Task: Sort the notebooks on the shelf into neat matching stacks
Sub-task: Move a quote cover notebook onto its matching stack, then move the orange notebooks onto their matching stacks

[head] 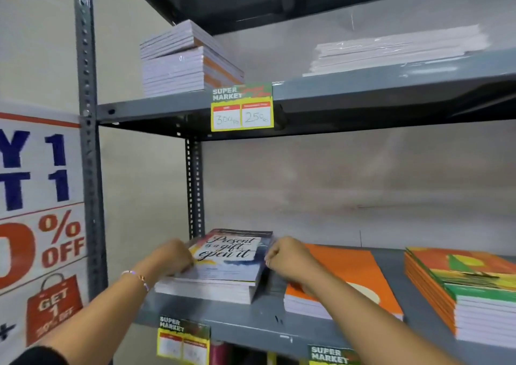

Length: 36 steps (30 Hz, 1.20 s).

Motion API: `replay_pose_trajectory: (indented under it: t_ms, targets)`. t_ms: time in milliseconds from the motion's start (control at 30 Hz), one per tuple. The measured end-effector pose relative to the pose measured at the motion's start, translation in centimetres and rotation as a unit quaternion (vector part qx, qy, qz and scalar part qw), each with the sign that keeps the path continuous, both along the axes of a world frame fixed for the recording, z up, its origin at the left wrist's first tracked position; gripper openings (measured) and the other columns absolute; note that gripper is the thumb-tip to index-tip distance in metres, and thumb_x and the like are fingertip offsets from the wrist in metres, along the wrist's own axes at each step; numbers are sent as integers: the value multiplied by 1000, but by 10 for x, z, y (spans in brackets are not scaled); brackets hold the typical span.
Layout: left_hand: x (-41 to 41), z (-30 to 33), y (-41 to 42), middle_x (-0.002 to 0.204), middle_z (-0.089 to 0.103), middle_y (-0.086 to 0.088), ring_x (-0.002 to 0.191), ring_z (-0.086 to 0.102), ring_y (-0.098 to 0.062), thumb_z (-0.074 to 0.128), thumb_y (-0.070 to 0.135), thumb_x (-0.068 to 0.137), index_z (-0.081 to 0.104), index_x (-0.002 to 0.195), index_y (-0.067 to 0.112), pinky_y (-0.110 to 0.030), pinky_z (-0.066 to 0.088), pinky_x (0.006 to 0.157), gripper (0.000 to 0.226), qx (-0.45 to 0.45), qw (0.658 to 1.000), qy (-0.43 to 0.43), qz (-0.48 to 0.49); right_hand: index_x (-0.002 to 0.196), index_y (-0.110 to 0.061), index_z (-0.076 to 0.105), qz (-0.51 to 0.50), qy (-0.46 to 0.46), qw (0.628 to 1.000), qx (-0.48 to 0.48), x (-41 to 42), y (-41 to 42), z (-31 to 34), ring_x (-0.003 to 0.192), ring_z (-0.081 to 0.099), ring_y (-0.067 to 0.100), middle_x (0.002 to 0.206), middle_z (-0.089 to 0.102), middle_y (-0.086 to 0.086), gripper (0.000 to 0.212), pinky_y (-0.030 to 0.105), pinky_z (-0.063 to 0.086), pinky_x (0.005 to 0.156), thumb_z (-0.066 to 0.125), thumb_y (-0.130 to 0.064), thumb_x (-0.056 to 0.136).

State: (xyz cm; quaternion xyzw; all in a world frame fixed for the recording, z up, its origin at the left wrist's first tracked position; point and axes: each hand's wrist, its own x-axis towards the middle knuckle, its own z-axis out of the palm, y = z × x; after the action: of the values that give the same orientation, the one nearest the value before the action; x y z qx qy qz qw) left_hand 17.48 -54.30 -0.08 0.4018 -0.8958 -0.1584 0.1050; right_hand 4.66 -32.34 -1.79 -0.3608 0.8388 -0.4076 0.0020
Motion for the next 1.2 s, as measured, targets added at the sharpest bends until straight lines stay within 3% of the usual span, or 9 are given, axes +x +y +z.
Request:
replay_pose_trajectory:
  t_ms: [100, 233, 333, 467, 600, 733, 900, 1033, 1200]
  targets:
    - [-7, 5, 17, 81, 69, -8, 86, 69, -29, 66, 17, 75, 63, 90, 7, -26, 48, 67, 18, -71, 997, 17, -2, 90, -13, 75, -20, 55, 997, -43, 6, 51, 19, 83, 63, 18, 90, 73, 1, 16, 19, 40, 67, 61, -13, 83]
    - [-43, 21, 96, 112, 70, -12, 109, 64, -32, 64, 21, 81, 67, 111, 8, -29, 46, 85, 32, -77, 974, 190, -93, 92, -18, 76, -92, 92, 988, -81, -10, 164, 37, 81, 62, 10, 86, 72, -6, 13, 7, 41, 62, 67, -23, 84]
    - [-70, 33, 199, 97, 74, -10, 85, 70, -30, 65, 15, 82, 67, 106, 12, -35, 53, 78, 24, 136, 907, 325, -231, 85, -16, 76, -199, 115, 971, -62, -35, 264, 35, 80, 66, 18, 80, 74, 1, 12, 28, 49, 70, 67, -24, 85]
    - [-105, 37, 351, 80, 67, -11, 54, 59, -18, 53, -4, 89, 57, 99, 6, -25, 55, 51, 15, 392, 782, 327, -357, 87, -22, 71, -376, 125, 916, 63, -67, 408, 18, 93, 67, 30, 92, 76, 6, 23, 38, 53, 76, 57, -39, 85]
    - [-138, 23, 467, 87, 67, -11, 68, 60, -20, 55, -5, 87, 60, 95, 7, -36, 58, 74, 15, 482, 725, 258, -418, 126, -39, 56, -327, 61, 918, 218, -73, 494, -14, 113, 57, 16, 125, 61, -14, 66, 30, 42, 93, 42, -79, 76]
    - [-175, -5, 545, 84, 52, -13, 67, 47, -20, 56, 2, 82, 52, 73, 15, -32, 43, 69, 16, 467, 764, 191, -402, 142, -39, 37, -271, 123, 925, 237, -72, 521, -43, 139, 36, 10, 151, 41, -13, 110, 32, 28, 112, 22, -99, 51]
    - [-194, -12, 585, 84, 55, -5, 81, 52, -17, 58, 8, 84, 50, 77, 14, -29, 43, 79, 12, 476, 793, 147, -350, 144, -43, 32, -237, 182, 924, 239, -70, 539, -53, 140, 34, 10, 154, 36, -13, 84, 30, 28, 113, 61, -69, 70]
    - [-182, -17, 576, 87, 65, -10, 80, 59, -23, 50, 21, 83, 59, 82, 10, -34, 50, 74, 14, 262, 864, 133, -409, 139, -33, 46, -243, 248, 911, 223, -67, 545, -61, 134, 45, 16, 147, 49, -6, 67, 33, 35, 110, 70, -31, 77]
    - [-128, -92, 553, 133, 58, 0, 118, 58, -26, 50, 35, 83, 55, 130, 9, -39, 46, 99, 54, -164, 873, 107, -447, 137, -41, 43, -282, 255, 883, 275, -52, 543, -55, 128, 51, 17, 142, 53, -13, 60, 35, 45, 100, 64, -42, 81]
